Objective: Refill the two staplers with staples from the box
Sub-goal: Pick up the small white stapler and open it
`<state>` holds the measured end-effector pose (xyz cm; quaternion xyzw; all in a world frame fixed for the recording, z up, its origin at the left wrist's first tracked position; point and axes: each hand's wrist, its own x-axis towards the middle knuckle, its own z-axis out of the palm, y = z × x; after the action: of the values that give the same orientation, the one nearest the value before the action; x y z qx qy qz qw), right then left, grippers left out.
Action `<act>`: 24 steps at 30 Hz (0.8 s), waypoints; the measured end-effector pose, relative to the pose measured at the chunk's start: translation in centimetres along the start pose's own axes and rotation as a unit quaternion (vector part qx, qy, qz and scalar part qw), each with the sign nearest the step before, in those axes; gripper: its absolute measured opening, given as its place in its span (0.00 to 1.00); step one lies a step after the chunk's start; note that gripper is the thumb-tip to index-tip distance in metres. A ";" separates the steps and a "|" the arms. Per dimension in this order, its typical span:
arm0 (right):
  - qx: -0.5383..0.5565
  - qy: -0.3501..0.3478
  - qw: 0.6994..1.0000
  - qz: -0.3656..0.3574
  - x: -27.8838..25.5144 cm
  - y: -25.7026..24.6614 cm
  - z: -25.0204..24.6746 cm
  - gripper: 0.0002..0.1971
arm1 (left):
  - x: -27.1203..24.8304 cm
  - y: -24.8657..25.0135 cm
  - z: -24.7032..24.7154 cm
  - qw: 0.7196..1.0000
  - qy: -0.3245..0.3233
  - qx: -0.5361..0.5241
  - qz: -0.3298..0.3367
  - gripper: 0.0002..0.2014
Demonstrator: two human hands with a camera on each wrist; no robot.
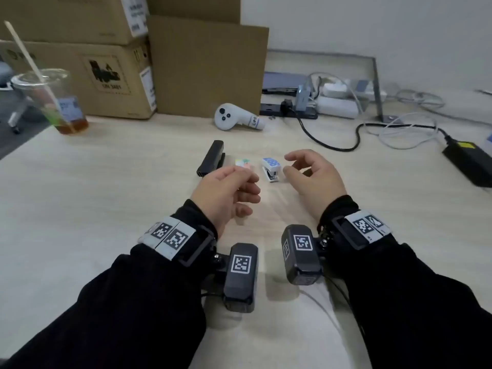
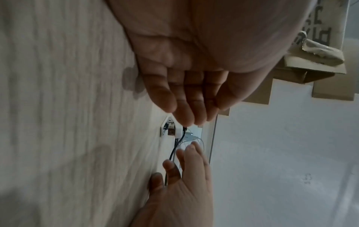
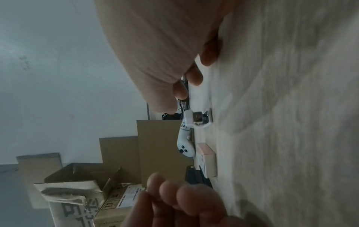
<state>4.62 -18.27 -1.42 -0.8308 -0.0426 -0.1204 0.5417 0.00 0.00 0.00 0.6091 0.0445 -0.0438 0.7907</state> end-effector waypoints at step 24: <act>0.189 -0.084 0.978 0.016 -3.2 -3.2 2.7 0.08 | 0.6 -0.6 -0.9 0.996 -0.041 -0.078 0.000 0.16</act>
<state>1.30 -14.33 -0.38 -0.7212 -0.0962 -0.0311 0.6853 0.56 0.73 -0.85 0.5435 0.0153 -0.0646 0.8368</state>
